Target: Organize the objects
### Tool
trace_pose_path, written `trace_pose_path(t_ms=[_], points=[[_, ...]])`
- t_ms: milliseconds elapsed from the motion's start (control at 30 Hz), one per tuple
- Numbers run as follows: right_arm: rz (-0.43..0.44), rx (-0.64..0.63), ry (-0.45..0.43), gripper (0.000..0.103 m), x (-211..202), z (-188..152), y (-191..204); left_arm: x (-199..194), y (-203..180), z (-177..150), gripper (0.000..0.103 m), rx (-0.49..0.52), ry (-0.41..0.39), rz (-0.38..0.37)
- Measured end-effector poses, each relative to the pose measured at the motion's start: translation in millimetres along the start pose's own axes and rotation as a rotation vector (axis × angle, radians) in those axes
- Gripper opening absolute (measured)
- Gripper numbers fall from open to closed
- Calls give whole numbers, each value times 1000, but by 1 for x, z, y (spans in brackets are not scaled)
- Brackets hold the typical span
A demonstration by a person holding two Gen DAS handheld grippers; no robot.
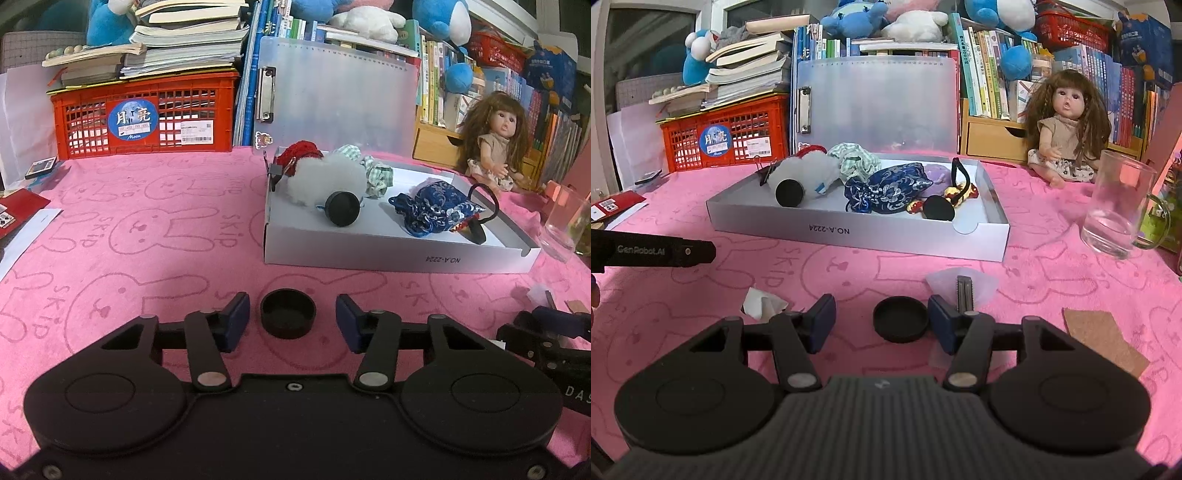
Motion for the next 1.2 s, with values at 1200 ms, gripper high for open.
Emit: trace_pose_path(t_ms=[1200], points=[[30, 66, -40, 36, -16, 13, -7, -24, -17, 14, 30, 18, -51, -23]])
Point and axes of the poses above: each gripper's, at about its wrist camera, not at the fingertips, and x roughly the way its jaws point, y to its left, z to its top, the point moved 7 cm from there along x, roughly the way its jaws point, and after that the axes turned 10 degrees about x, right-handed, at the moved point
